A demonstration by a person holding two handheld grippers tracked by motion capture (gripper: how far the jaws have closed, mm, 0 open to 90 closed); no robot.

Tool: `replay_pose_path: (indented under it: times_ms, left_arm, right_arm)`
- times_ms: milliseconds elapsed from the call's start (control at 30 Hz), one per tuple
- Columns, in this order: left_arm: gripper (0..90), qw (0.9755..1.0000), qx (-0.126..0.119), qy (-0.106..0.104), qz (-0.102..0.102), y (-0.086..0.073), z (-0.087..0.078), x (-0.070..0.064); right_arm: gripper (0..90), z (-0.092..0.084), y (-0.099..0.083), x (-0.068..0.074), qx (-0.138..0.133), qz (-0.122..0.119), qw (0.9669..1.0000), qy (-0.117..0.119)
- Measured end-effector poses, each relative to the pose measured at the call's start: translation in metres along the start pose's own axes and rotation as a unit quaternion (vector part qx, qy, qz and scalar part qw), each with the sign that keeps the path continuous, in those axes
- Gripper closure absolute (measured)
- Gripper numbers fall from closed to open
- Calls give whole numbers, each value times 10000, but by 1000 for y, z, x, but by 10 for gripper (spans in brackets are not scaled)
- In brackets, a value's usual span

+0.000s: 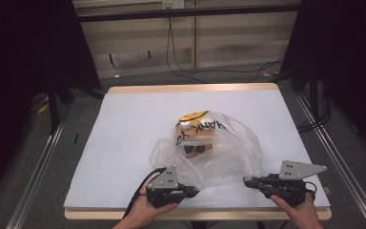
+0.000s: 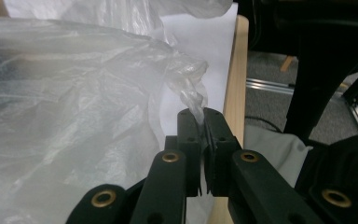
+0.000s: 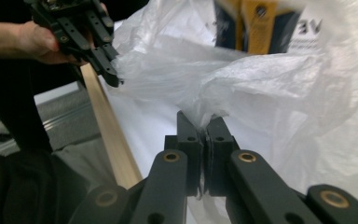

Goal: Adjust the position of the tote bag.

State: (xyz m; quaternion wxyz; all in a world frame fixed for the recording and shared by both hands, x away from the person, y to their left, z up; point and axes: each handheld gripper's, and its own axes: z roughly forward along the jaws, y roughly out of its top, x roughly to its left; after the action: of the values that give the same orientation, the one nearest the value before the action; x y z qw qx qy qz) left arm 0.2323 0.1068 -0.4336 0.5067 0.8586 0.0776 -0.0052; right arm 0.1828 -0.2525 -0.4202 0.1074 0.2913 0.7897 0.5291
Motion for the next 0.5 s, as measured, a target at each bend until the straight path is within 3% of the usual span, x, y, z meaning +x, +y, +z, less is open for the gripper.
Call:
replay_pose_path:
  times_ms: [133,233,500]
  left_arm:
    - [874,9996,-271,3,-5,10,-11,0]
    - [875,9993,-361,62,110,19,-21,-1]
    - [877,9970,-695,216,260,39,-43,3]
  right_arm:
    - [878,-10,8,-2,-196,-16,9998,-59]
    - [878,-15,17,-2,-340,-80,9993,-93]
    - [879,-22,51,-11,-689,-318,9970,-178]
